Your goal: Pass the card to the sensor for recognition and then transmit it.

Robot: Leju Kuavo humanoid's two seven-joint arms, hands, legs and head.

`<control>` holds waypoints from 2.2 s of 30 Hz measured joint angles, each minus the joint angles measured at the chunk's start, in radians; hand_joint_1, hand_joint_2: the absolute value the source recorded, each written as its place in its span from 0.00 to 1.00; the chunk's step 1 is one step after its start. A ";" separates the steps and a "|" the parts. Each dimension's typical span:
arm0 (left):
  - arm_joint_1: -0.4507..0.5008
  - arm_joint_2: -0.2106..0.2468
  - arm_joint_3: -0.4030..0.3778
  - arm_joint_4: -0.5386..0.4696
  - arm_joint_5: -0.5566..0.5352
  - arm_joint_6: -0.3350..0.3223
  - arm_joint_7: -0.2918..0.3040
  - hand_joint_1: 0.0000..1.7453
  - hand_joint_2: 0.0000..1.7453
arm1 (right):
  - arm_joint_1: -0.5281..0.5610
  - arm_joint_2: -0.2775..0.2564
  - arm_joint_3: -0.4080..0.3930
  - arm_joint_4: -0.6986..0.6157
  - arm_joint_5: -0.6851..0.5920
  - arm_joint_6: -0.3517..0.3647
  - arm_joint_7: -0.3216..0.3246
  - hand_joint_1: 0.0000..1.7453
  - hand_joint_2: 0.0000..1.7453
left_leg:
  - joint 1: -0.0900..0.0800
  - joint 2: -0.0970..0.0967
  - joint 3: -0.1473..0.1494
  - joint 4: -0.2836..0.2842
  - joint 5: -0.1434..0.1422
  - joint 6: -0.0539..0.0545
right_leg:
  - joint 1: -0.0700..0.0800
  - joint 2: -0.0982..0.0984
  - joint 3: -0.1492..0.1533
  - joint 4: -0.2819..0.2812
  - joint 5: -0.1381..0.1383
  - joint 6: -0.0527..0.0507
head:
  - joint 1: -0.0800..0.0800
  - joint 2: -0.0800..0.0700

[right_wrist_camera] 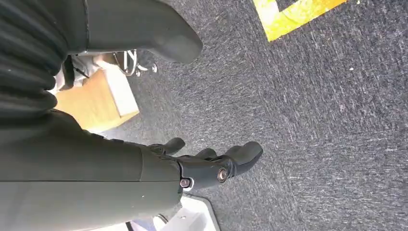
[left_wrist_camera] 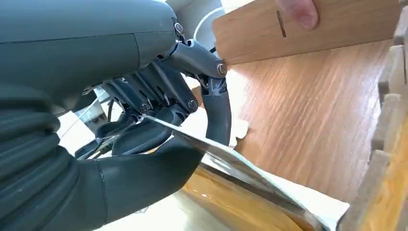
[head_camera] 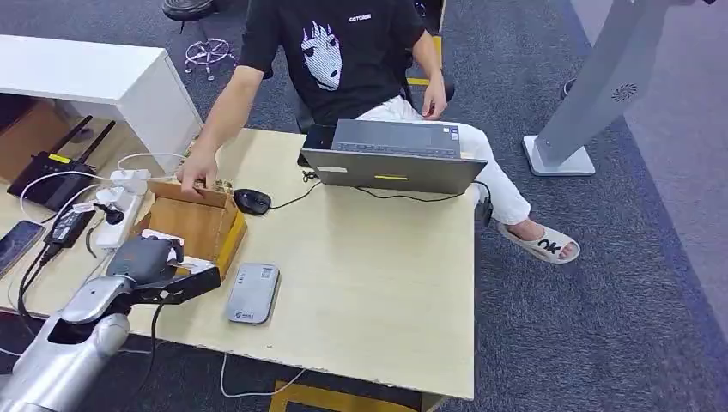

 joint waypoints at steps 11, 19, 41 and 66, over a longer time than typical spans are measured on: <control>-0.006 0.000 -0.004 0.005 -0.005 0.000 0.000 1.00 1.00 | 0.000 0.000 0.000 -0.001 0.000 0.000 0.000 0.00 1.00 | 0.000 0.000 0.000 0.000 0.000 0.000 | 0.000 0.000 0.000 0.000 0.000 0.000 | 0.000 0.000; -0.021 0.000 -0.008 0.014 -0.011 0.003 0.008 1.00 1.00 | 0.000 0.000 0.000 -0.001 0.000 -0.003 -0.003 0.00 1.00 | 0.000 0.000 0.000 0.000 0.000 0.000 | 0.000 0.000 0.000 0.000 0.000 0.000 | 0.000 0.000; -0.033 0.073 -0.004 -0.006 -0.031 0.015 0.061 0.00 1.00 | 0.001 0.000 -0.027 -0.001 0.000 -0.007 -0.011 0.00 1.00 | 0.000 0.000 0.000 0.000 0.000 0.000 | 0.000 0.000 0.000 0.000 0.000 0.000 | 0.000 0.000; -0.004 0.149 0.103 -0.240 -0.003 -0.019 0.042 0.00 1.00 | 0.002 0.003 -0.072 -0.001 0.000 -0.013 -0.023 0.00 1.00 | 0.000 0.000 0.000 0.000 0.000 0.000 | 0.000 0.000 0.000 0.000 0.000 0.000 | 0.000 0.000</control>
